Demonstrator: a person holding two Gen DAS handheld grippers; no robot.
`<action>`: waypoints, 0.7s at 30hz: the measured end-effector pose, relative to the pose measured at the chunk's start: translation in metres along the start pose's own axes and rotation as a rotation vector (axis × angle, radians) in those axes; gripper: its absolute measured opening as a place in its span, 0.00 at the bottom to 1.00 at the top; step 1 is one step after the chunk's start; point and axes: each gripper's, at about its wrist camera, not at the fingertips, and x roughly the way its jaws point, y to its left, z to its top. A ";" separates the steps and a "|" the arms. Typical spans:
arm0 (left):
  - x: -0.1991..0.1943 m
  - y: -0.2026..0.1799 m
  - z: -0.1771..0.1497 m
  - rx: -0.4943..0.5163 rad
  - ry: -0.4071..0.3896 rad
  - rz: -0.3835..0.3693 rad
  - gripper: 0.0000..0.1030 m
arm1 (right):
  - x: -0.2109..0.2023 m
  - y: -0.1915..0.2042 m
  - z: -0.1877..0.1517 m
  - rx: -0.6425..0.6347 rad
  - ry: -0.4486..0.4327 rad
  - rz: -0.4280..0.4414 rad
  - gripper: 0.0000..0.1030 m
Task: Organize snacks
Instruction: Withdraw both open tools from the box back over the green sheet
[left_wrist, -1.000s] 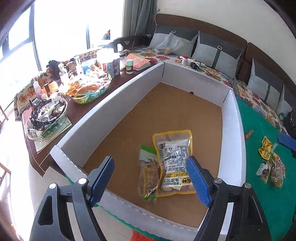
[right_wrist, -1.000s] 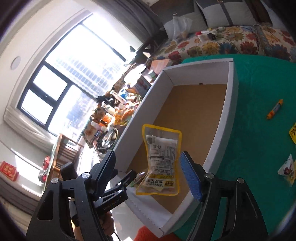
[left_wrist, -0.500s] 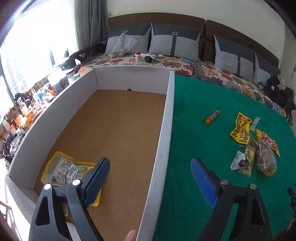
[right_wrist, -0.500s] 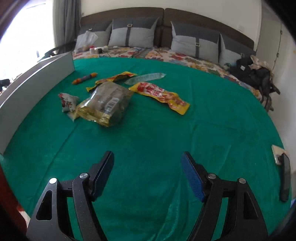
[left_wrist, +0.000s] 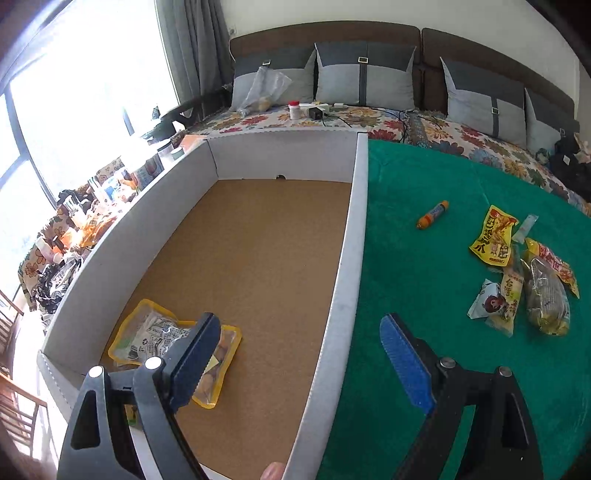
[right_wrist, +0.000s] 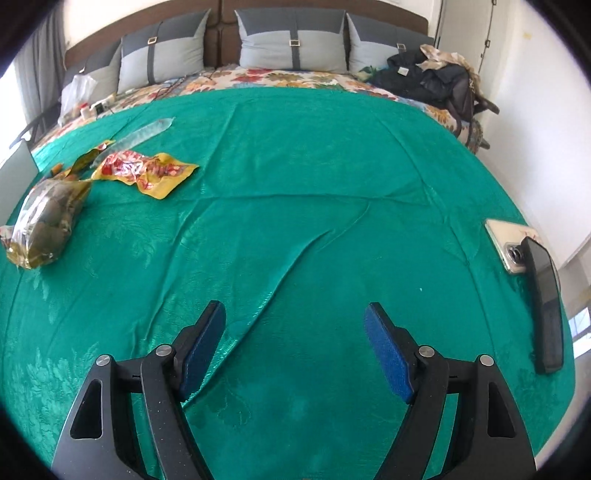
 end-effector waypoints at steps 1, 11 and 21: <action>-0.016 0.000 0.001 -0.007 -0.075 0.043 0.86 | -0.001 -0.004 -0.001 0.010 -0.008 0.015 0.78; -0.096 -0.113 -0.028 0.141 -0.224 -0.212 1.00 | 0.006 -0.016 -0.006 0.079 -0.031 0.045 0.91; 0.018 -0.196 -0.079 0.101 0.139 -0.274 0.99 | 0.006 -0.017 -0.004 0.086 -0.025 0.056 0.94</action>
